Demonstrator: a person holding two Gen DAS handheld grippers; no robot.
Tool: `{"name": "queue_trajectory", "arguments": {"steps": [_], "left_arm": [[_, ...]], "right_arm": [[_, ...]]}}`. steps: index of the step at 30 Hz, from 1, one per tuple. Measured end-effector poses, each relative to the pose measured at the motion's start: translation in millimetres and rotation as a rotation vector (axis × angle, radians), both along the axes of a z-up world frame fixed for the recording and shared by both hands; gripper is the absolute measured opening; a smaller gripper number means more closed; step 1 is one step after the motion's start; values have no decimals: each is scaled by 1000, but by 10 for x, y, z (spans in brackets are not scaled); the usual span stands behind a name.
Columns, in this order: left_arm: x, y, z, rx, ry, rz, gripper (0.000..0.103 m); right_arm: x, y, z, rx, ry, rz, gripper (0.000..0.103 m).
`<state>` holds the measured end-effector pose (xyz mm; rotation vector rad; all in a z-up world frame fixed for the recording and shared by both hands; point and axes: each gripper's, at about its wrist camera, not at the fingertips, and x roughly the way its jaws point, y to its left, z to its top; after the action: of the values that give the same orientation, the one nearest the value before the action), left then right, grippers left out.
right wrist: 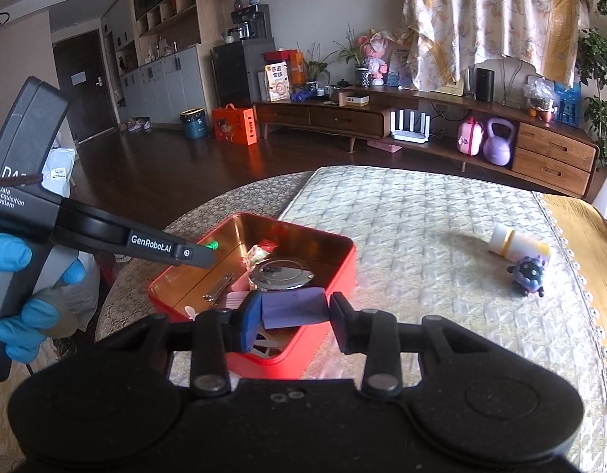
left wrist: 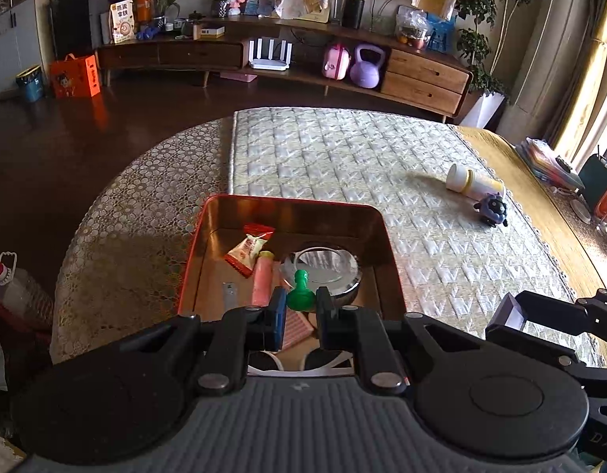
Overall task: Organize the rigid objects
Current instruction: 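Lower the green toy and purple eraser into the red tin box and open both tools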
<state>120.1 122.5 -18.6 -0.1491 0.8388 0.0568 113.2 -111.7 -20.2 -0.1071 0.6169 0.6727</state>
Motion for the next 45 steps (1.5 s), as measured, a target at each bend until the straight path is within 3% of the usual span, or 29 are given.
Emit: {"name": "queue_trajectory", "arguments": {"steps": [15, 30, 45], "left_arm": [[214, 497, -314, 4, 73, 56, 16], [609, 408, -572, 66, 109, 24, 16], [862, 327, -770, 78, 166, 2, 16]], "right_arm": [[223, 584, -279, -83, 59, 76, 37], [423, 888, -636, -182, 113, 98, 36], [474, 931, -726, -186, 142, 103, 36]]}}
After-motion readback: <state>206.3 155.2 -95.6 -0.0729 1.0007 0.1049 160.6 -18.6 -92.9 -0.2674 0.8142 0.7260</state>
